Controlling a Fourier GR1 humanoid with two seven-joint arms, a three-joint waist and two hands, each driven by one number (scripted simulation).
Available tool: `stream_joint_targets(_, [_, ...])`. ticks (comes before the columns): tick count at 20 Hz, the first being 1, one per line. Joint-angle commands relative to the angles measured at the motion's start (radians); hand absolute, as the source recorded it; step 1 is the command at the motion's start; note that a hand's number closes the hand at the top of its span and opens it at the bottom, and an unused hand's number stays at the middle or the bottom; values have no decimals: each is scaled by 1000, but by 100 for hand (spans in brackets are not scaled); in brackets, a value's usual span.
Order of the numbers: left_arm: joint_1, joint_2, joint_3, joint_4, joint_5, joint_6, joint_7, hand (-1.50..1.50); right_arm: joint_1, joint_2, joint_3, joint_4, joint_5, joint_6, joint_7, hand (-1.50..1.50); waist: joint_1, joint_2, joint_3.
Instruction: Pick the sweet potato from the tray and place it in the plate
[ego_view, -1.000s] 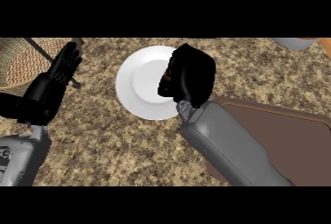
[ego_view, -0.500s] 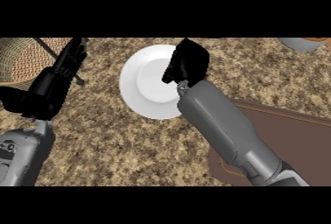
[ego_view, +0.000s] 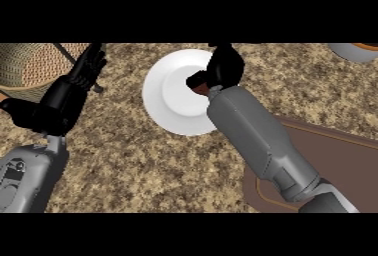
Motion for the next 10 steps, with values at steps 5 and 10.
stream_joint_targets(5, [5, 1, 11, 10, 0, -13, -28, 0, -39, 4, -24, 45, -76, -336, -132, -150, -2, 0, 0])
stream_joint_targets(10, [-3, 11, 32, -4, 10, -9, 15, 0, -40, 3, -51, -5, -208, -426, -215, -150, -32, -15, 0])
